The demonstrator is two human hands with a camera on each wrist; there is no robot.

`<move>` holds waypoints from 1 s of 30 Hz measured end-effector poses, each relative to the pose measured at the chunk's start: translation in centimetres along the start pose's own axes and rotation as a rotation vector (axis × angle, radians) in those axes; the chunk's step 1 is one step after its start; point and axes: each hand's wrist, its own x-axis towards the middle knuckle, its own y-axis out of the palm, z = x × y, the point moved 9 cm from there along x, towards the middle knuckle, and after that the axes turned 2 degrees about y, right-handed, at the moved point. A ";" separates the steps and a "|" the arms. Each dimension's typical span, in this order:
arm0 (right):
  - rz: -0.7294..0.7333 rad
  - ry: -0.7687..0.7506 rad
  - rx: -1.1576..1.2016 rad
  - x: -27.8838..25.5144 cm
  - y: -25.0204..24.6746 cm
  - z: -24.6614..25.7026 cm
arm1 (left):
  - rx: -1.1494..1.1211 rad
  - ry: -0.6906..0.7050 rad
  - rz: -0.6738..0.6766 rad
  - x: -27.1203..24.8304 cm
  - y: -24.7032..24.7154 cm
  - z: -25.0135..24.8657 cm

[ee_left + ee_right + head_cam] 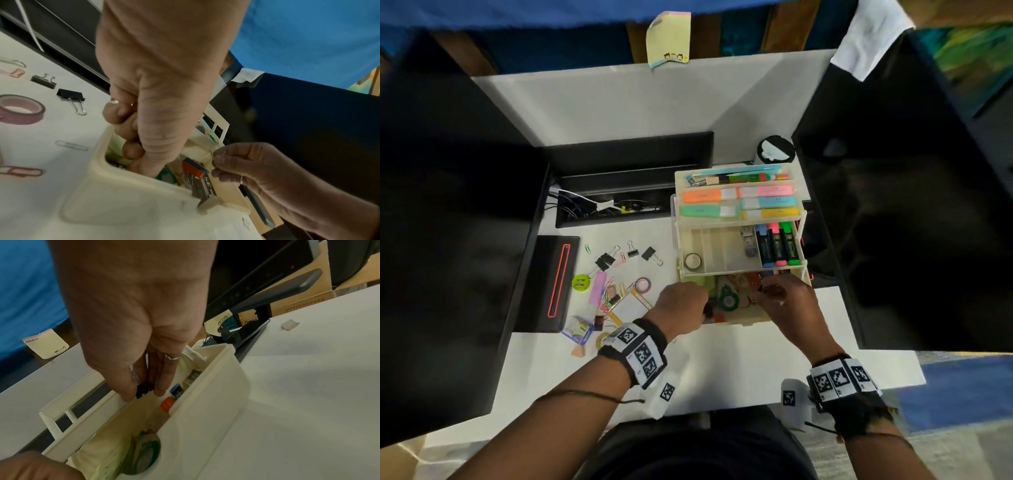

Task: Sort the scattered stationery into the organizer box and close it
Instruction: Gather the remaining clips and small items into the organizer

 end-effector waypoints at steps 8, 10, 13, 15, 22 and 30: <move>0.296 0.002 -0.140 0.7 3.1 -1.3 | -0.444 0.085 0.021 -0.9 -1.7 -3.6; 0.364 -0.021 -0.186 0.7 4.1 -1.2 | -0.407 0.112 0.004 -0.2 -1.6 -5.2; 0.419 -0.022 -0.211 1.0 4.2 -1.2 | -0.232 0.120 -0.012 0.5 -1.7 -6.9; 0.451 -0.038 -0.269 1.1 4.1 -0.8 | -0.150 0.121 -0.016 0.8 -1.7 -7.4; 0.602 -0.049 -0.424 0.9 5.5 -0.9 | -0.175 0.159 0.025 0.6 -1.2 -7.3; 0.334 -0.210 -0.367 1.0 5.1 5.9 | -0.449 0.214 -0.227 -3.8 -2.9 0.1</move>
